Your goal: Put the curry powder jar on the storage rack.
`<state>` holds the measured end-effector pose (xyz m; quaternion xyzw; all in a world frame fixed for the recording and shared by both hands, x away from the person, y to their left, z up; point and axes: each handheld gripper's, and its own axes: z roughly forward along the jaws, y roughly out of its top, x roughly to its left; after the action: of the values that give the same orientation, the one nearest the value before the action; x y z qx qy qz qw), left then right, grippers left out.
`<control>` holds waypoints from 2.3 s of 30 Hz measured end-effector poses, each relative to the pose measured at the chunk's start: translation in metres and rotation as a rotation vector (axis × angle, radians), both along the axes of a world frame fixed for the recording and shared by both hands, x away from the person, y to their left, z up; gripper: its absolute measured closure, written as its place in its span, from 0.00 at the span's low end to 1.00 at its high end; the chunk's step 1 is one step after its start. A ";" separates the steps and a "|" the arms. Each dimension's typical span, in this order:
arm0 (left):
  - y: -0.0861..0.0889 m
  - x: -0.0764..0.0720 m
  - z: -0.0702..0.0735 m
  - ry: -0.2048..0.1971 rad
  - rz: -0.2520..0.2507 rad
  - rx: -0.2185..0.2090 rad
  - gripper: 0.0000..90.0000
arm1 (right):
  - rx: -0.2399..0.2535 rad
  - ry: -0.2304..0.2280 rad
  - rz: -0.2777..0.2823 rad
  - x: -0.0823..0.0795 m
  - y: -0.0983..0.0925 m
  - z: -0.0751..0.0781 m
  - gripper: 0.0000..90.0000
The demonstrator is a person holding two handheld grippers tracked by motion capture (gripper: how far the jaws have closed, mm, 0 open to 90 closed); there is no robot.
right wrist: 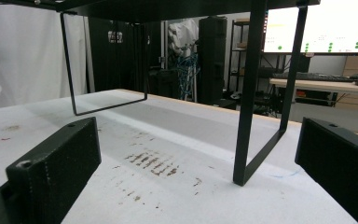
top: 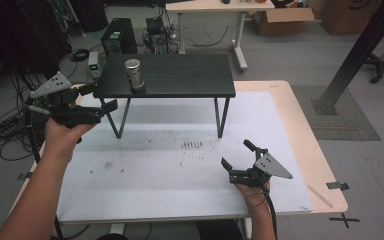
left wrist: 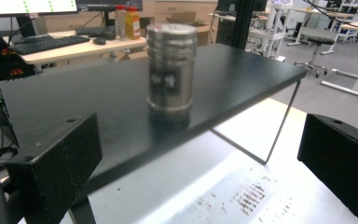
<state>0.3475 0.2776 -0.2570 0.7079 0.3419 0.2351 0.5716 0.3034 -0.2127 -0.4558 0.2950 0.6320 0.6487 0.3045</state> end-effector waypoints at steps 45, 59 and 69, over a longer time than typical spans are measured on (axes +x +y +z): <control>0.013 -0.024 -0.126 -0.103 0.027 -0.095 0.00 | -0.001 -0.004 0.000 0.000 0.000 0.000 0.00; 0.014 -0.028 -0.162 -0.096 0.028 -0.097 0.00 | -0.003 -0.003 -0.001 0.000 0.000 0.000 0.00; 0.017 -0.032 -0.183 -0.084 0.046 -0.088 0.00 | -0.002 -0.003 0.000 0.000 0.000 0.000 0.00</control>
<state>0.3159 0.2945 -0.4395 0.6637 0.3436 0.2623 0.6104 0.3031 -0.2123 -0.4559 0.2936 0.6322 0.6485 0.3059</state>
